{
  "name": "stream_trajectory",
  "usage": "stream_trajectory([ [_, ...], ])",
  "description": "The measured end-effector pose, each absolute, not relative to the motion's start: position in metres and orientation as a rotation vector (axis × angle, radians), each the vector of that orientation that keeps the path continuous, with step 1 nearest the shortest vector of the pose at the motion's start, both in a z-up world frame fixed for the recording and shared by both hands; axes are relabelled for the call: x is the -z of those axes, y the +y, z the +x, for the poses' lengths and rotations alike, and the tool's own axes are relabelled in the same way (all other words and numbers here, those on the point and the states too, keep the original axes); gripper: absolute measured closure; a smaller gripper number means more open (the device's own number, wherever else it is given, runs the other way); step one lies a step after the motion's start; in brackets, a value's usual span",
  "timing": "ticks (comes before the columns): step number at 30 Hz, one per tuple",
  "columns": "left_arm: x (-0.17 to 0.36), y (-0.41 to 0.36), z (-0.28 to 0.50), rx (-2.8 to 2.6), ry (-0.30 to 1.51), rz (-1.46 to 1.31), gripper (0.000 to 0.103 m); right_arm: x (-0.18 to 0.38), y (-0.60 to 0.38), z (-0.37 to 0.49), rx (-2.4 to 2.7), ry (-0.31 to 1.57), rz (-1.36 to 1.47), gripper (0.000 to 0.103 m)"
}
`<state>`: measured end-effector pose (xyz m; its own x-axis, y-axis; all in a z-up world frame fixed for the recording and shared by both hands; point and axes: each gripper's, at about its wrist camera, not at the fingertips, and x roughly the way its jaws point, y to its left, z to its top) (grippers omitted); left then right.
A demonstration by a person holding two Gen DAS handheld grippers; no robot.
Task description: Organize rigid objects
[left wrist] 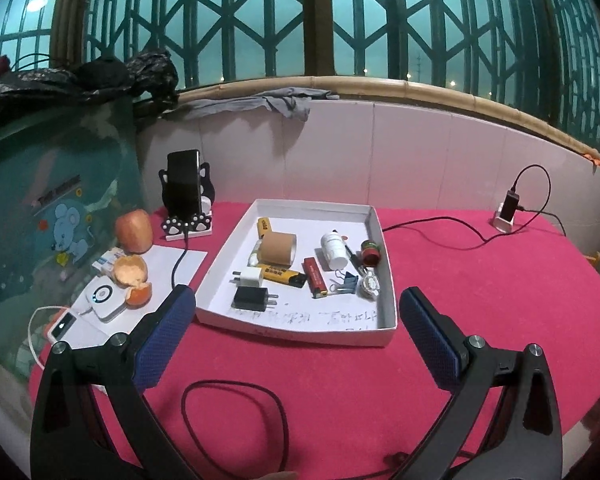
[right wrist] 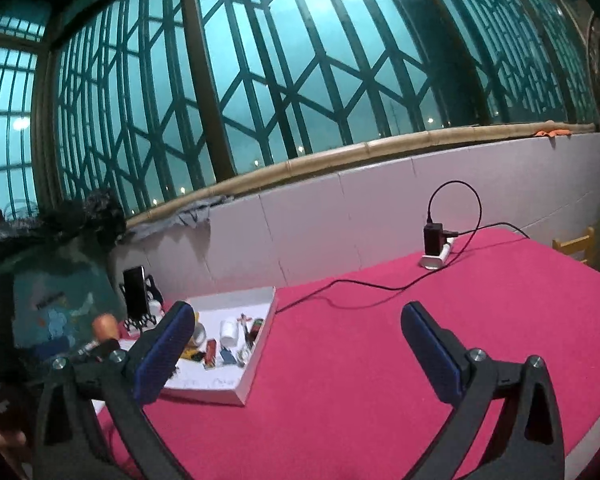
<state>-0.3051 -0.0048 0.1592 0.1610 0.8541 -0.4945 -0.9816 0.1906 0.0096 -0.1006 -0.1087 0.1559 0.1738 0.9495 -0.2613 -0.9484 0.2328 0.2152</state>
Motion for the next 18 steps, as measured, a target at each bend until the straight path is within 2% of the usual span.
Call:
stream_trajectory([
  [18,-0.1519,-0.0050,-0.3016,-1.337,0.465,-0.368,0.000,-0.1454,-0.1095,-0.0943,-1.339,0.430,-0.002,0.000],
])
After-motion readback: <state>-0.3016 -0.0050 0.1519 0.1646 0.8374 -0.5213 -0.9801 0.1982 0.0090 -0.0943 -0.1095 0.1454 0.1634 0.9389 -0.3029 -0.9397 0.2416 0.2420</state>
